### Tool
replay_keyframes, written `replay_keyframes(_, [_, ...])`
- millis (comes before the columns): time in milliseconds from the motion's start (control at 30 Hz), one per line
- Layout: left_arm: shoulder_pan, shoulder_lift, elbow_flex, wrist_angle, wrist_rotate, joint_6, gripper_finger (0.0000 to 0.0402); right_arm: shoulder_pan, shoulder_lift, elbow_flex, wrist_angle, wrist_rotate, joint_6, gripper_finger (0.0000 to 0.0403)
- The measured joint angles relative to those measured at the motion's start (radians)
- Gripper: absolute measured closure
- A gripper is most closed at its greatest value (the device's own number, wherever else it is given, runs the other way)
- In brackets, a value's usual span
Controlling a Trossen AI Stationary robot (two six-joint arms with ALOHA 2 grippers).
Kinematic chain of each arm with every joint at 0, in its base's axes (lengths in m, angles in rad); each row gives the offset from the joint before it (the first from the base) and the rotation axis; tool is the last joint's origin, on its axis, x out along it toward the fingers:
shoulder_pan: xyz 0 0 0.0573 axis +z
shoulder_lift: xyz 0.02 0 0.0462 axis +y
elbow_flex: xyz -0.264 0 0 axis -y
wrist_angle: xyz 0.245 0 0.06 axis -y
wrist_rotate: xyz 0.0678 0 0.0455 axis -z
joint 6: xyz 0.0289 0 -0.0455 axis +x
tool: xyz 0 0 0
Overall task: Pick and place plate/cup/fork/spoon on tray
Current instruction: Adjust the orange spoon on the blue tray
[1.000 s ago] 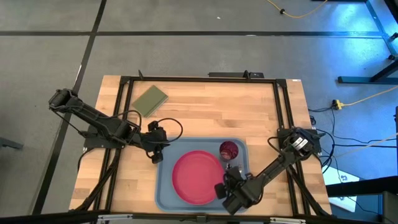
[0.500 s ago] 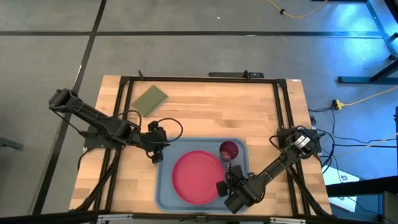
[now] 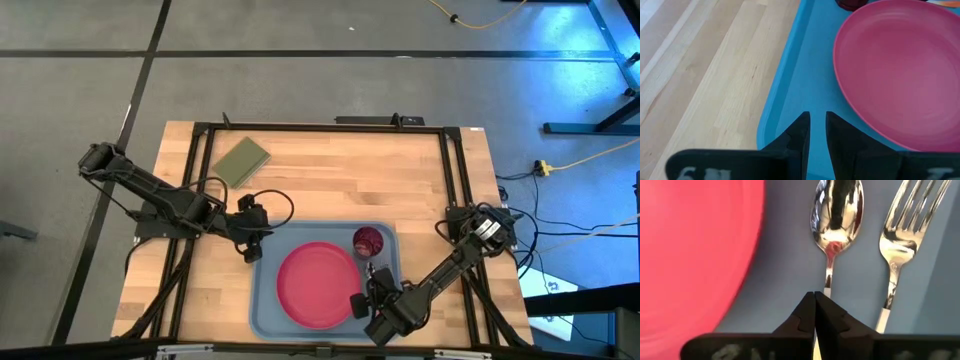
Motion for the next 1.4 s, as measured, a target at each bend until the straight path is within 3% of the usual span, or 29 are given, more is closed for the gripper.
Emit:
replay_keyframes(333, [0.000,0.000,0.000,0.000,0.000,0.000,0.0347,0.000,-0.001,0.072,-0.164,0.067,-0.024,0.0399])
replay_keyframes(867, [0.000,0.000,0.000,0.000,0.000,0.000,0.0347,0.056,-0.001,0.070,-0.021,-0.056,0.085,0.0401])
replay_keyframes(1400, [0.000,0.000,0.000,0.000,0.000,0.000,0.0347,0.092,0.030,0.070,0.027,-0.088,0.160,0.0402])
